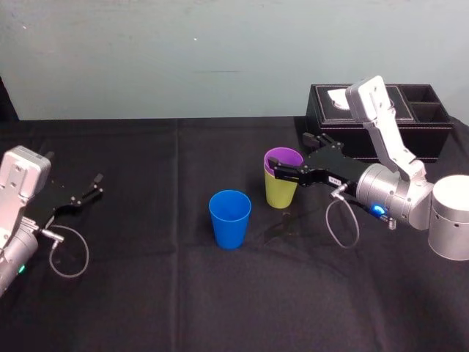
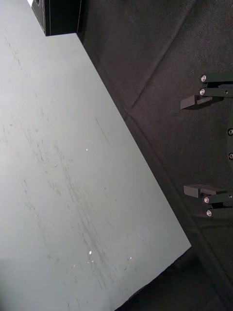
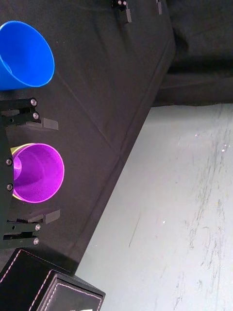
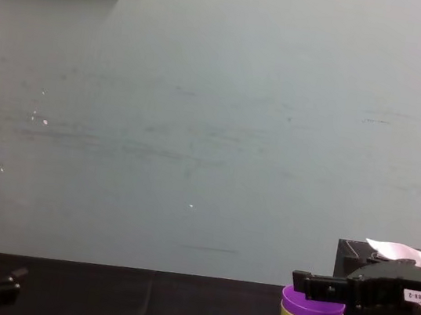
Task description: Stack the three plastic cups sequentially using one hand.
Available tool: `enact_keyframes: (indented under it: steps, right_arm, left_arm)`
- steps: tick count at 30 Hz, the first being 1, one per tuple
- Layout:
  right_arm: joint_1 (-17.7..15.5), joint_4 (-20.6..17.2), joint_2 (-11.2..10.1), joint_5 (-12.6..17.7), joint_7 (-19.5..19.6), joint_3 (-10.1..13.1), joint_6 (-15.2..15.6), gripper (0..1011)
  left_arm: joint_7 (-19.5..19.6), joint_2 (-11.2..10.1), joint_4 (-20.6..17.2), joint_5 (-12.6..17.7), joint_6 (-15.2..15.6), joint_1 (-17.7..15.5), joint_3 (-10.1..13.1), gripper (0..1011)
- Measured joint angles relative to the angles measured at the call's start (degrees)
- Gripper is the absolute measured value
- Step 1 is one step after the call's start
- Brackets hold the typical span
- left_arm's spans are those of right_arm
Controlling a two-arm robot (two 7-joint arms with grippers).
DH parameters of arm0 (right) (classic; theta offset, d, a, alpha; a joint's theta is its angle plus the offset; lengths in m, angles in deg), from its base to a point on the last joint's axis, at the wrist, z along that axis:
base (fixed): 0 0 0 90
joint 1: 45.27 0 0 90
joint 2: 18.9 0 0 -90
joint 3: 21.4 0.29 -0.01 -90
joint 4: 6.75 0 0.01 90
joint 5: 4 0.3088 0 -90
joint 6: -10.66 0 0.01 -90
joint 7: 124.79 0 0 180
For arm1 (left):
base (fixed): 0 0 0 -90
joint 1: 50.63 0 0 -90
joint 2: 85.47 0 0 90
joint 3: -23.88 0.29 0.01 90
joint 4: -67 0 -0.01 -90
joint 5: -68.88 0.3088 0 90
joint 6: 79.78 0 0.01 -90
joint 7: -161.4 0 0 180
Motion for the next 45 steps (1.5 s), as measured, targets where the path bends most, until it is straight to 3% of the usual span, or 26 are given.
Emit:
enact_keyframes:
  steps: [4, 11, 24, 28, 33, 39, 45]
  right_arm:
    - [-0.1, -0.3, 0.0, 0.0, 0.1, 0.2, -0.2, 1004]
    - [-2.7, -4.1, -1.7, 0.8, 0.2, 1.8, -1.4, 1004]
    - [-10.6, -13.0, -7.9, 4.4, -3.8, 3.4, -3.5, 1004]
    - [-13.2, -14.8, -9.8, 5.5, -5.3, 3.0, -4.7, 1004]
    - [-14.8, -15.5, -10.6, 6.0, -5.7, 2.0, -5.5, 1004]
    - [-15.7, -15.0, -10.7, 5.5, -5.7, 0.0, -6.0, 1004]
    - [-15.2, -12.7, -9.5, 4.4, -5.3, -2.0, -5.8, 1004]
  left_arm:
    - [0.0, 0.0, 0.0, 0.0, 0.0, 0.0, 0.0, 1010]
    - [0.0, 0.0, 0.0, 0.0, 0.0, 0.0, 0.0, 1010]
    - [0.0, 0.0, 0.0, 0.0, 0.0, 0.0, 0.0, 1010]
    - [0.0, 0.0, 0.0, 0.0, 0.0, 0.0, 0.0, 1010]
    - [0.0, 0.0, 0.0, 0.0, 0.0, 0.0, 0.0, 1010]
    - [0.0, 0.0, 0.0, 0.0, 0.0, 0.0, 0.0, 1010]
    - [0.0, 0.0, 0.0, 0.0, 0.0, 0.0, 0.0, 1010]
